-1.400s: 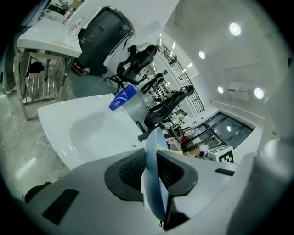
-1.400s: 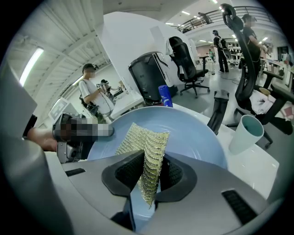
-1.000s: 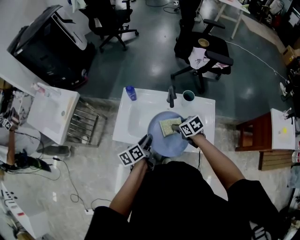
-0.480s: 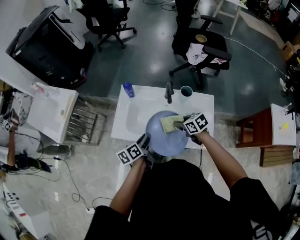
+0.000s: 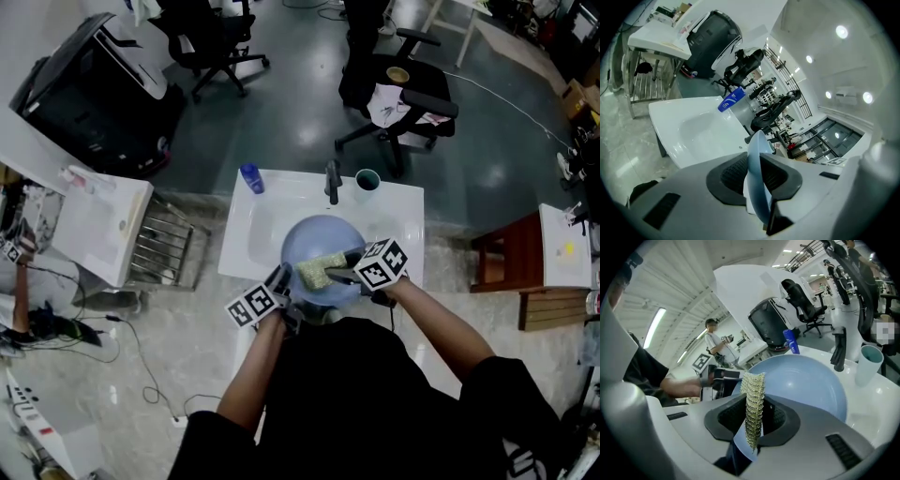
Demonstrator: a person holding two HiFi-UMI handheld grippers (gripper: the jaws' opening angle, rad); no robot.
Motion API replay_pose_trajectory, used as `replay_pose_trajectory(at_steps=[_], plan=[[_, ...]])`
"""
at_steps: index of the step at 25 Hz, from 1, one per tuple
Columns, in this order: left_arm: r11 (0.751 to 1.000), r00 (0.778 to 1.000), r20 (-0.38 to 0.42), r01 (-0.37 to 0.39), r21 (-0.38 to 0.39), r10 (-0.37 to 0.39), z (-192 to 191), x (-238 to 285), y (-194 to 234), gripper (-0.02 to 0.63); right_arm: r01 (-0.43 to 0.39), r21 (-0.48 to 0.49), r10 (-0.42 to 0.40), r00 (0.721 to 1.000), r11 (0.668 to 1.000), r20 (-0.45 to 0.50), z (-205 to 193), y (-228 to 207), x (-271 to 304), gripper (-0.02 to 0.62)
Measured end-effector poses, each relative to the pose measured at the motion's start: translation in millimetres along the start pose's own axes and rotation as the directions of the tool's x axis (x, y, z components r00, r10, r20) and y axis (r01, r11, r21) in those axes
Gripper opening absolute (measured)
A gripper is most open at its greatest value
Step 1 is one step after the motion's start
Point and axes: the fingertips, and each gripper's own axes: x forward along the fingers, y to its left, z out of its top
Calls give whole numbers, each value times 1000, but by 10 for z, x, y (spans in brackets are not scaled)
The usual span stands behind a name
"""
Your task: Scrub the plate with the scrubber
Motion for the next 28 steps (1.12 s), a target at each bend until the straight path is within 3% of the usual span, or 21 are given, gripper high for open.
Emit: replay_pose_trajectory(at_steps=[9,28], plan=[[1000,999,-20,25,-18,-25,-69,-4,-60,66,54,-8,-54,993,999,-104,-331,-115,160,64],[997,997,-27,66,-30,-67,-44,55,-209,71,141,50,-134,982,989,-135,-588,-577,-54,67]])
